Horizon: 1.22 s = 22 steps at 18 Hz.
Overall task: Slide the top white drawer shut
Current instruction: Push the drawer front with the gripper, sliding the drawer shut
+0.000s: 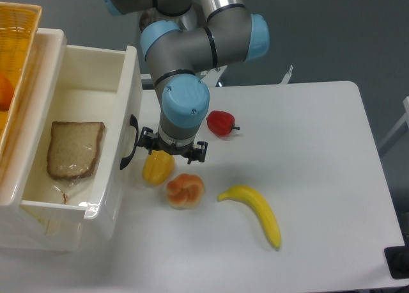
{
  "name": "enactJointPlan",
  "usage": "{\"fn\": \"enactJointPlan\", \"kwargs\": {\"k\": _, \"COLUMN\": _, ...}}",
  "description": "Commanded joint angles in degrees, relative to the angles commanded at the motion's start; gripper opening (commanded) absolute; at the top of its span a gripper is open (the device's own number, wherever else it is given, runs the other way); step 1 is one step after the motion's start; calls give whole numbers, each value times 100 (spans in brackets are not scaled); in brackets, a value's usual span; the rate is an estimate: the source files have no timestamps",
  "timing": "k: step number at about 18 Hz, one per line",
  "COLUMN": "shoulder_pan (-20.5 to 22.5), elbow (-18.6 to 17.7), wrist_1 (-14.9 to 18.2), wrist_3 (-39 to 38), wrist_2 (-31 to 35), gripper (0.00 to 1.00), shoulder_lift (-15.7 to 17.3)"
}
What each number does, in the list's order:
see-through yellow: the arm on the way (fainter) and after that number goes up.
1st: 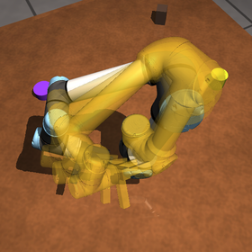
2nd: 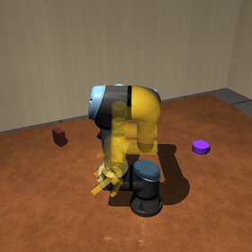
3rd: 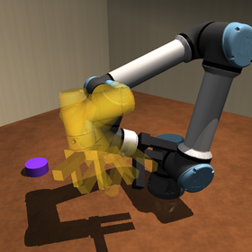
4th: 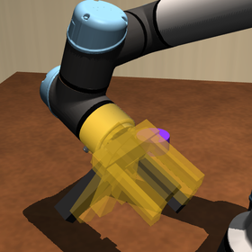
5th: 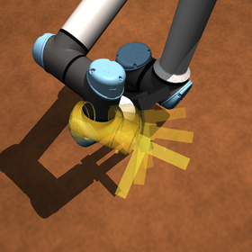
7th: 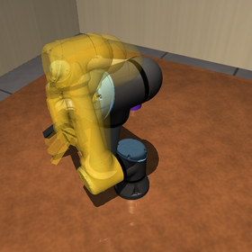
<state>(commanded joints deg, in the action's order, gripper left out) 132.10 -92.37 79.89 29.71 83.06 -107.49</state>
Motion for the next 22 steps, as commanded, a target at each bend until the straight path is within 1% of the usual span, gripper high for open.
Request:
{"fn": "enactJointPlan", "kwargs": {"k": 8, "shoulder_pan": -219, "elbow": -9, "wrist_1": 0, "wrist_3": -97, "wrist_2": -149, "gripper": 100, "shoulder_lift": 70}}
{"fn": "enactJointPlan", "kwargs": {"k": 22, "shoulder_pan": -659, "elbow": 0, "wrist_1": -44, "wrist_3": -378, "wrist_2": -132, "gripper": 100, "shoulder_lift": 70}}
